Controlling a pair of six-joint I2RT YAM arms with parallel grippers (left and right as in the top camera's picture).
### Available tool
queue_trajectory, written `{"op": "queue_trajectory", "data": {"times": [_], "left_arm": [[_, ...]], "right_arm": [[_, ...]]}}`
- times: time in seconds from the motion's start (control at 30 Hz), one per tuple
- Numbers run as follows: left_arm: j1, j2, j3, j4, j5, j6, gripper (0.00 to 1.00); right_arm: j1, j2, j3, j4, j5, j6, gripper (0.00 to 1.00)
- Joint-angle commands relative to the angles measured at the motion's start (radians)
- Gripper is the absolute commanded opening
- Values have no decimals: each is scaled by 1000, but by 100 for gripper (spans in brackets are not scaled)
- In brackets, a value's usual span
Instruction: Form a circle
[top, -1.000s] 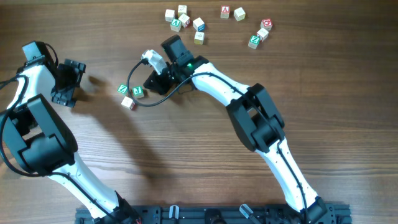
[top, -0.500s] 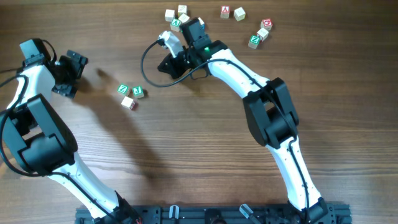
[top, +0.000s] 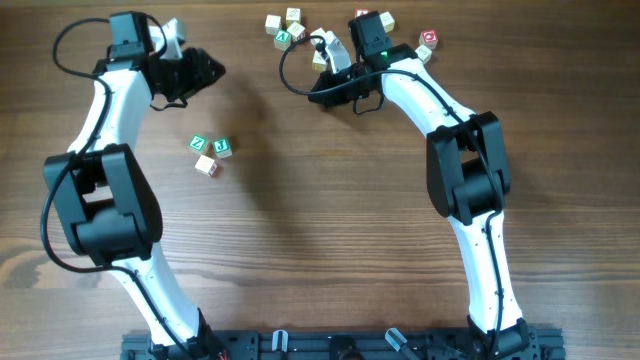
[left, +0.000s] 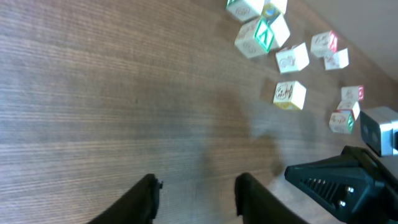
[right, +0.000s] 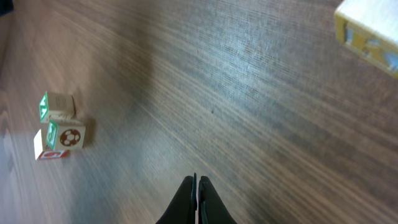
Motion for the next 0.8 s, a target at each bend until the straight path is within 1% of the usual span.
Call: {"op": "queue_trajectory", "data": {"times": [0.0, 0.03, 0.07, 0.13, 0.2, 0.27, 0.3, 0.5, 0.77], "left_arm": [[-6, 0, 11, -72, -46, -10, 10], [-6, 0, 11, -93, -71, -32, 4], [-6, 0, 11, -139, -148, -109, 4], [-8, 0, 11, -179, -175, -147, 4], [-16, 0, 11, -228, -180, -148, 4], [-18, 0, 11, -272, -281, -238, 4], [-18, 0, 11, -293, -322, -255, 4], [-19, 14, 10, -340, -326, -267, 4], [-19, 15, 2, -356, -329, -274, 4]], "right_arm": [[1, -34, 19, -42, 3, 6, 4], [1, -34, 19, -55, 3, 7, 4], [1, -34, 19, -68, 3, 6, 4], [1, -34, 19, -83, 2, 7, 4], [1, -34, 19, -97, 2, 7, 4], [1, -34, 19, -113, 2, 7, 4], [1, -34, 19, -125, 3, 6, 4], [1, -34, 19, -135, 2, 6, 4], [1, -34, 19, -135, 2, 6, 4]]}}
